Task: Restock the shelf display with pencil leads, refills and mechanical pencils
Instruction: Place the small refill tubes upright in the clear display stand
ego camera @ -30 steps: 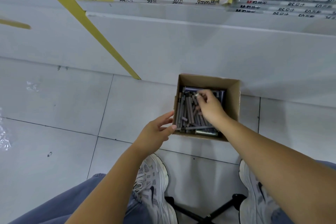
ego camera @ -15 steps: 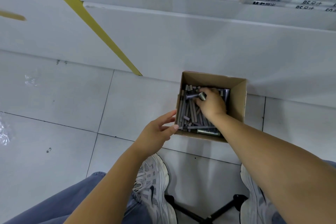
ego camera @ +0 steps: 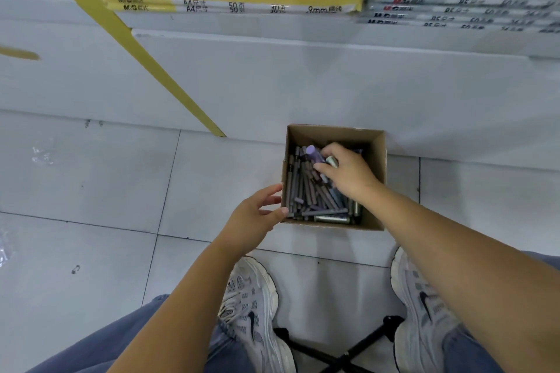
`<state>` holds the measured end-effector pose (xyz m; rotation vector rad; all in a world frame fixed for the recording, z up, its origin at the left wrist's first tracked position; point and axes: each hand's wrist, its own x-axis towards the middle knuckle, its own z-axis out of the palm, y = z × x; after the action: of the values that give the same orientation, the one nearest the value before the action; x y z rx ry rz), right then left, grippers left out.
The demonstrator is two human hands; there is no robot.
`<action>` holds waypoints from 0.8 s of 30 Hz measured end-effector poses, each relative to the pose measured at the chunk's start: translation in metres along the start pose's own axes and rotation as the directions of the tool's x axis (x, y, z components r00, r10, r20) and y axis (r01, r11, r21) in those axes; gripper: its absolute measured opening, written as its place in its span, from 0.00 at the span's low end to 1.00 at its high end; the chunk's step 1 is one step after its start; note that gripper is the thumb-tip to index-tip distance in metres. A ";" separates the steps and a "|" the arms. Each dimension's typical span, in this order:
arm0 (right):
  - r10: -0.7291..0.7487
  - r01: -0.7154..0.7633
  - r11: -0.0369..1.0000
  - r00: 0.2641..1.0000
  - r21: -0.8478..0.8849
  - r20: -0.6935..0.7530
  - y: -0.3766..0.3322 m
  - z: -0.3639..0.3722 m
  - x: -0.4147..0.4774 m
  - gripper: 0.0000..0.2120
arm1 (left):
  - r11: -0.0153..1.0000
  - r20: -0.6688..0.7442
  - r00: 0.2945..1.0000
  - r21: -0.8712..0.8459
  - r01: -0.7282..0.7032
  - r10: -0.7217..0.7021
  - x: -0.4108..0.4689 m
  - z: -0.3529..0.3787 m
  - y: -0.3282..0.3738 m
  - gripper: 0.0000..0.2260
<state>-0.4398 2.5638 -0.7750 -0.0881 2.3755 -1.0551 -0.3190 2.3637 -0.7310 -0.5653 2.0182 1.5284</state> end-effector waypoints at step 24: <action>0.220 -0.270 0.930 0.953 0.249 0.209 0.050 -0.082 -0.081 0.11 | 0.745 0.476 0.870 0.625 -0.231 -0.129 0.101 0.089 0.031 0.13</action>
<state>-0.4041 2.6752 -0.7290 0.2040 1.9973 -1.1885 -0.4009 2.4569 -0.7914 0.1756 1.9730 0.7390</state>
